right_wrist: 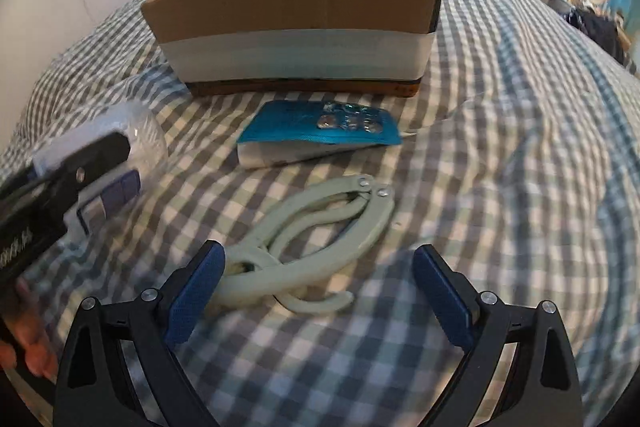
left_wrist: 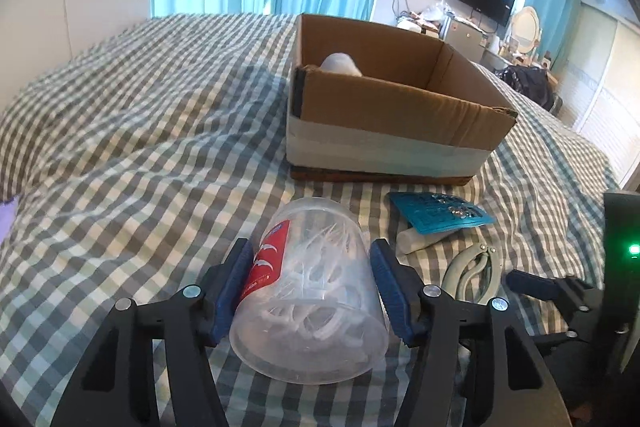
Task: Organize objects
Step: 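Grasp the clear plastic cup with the left tool while the right tool grasps the green hand grip, then lower the cup and hand grip into the box and open both tools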
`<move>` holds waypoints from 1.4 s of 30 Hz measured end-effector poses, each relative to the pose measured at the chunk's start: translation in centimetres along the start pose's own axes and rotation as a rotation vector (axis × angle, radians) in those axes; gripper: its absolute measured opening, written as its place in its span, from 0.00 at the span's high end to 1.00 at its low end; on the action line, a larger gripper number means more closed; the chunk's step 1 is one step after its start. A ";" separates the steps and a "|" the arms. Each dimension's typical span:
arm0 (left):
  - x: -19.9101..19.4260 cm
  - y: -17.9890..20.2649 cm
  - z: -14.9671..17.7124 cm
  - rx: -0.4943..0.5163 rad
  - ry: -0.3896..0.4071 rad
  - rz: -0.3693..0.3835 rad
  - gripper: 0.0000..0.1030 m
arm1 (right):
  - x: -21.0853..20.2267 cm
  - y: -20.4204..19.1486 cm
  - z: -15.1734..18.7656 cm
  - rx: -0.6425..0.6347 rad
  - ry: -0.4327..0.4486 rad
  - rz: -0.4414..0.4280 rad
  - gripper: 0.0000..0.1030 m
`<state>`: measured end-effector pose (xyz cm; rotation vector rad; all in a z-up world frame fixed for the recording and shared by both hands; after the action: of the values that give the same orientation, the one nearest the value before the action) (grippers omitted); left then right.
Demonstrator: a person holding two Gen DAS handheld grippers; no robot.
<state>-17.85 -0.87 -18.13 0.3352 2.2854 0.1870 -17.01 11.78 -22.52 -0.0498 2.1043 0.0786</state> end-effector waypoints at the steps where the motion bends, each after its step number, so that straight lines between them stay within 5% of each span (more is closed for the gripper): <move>1: -0.1 -0.3 0.0 -0.015 0.001 0.012 0.40 | 0.6 -0.5 -0.1 -0.012 -0.003 0.000 0.07; 6: -0.4 -0.8 -0.2 -0.053 0.010 0.036 0.40 | 1.6 -1.8 0.1 -0.083 0.014 0.054 0.12; 8: -0.3 -1.0 -0.1 -0.063 0.003 0.040 0.40 | 0.7 -2.0 0.0 -0.101 0.039 0.043 0.28; 18: -0.8 0.1 0.6 -0.010 0.003 -0.009 0.40 | -3.7 -1.4 -0.2 -0.122 0.119 0.006 0.32; 20: -1.3 0.3 0.9 -0.018 0.007 -0.019 0.40 | -4.7 -1.1 -0.1 -0.127 0.134 0.002 0.53; 21: -1.6 0.4 1.1 -0.028 0.009 -0.019 0.40 | -5.0 -0.8 -0.1 -0.131 0.139 -0.001 0.74; 31: -3.8 1.9 2.4 -0.063 -0.001 -0.030 0.40 | -8.5 0.1 0.4 -0.104 0.189 -0.080 0.80; 42: -7.6 5.7 -0.3 -0.009 0.086 -0.024 0.40 | -13.9 1.9 -1.1 -0.091 0.302 -0.090 0.90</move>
<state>-12.13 2.29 -11.17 0.3004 2.3710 0.2033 -10.97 13.59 -9.90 -0.2224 2.3960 0.1186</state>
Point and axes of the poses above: each gripper's, at about its wrist camera, not at the fingertips, and x roughly the way its jaws point, y to its right, z to its underside, the point moved 9 cm from there along x, roughly the way its jaws point, and after that the axes turned 7 degrees about z, right-handed, at the moved point
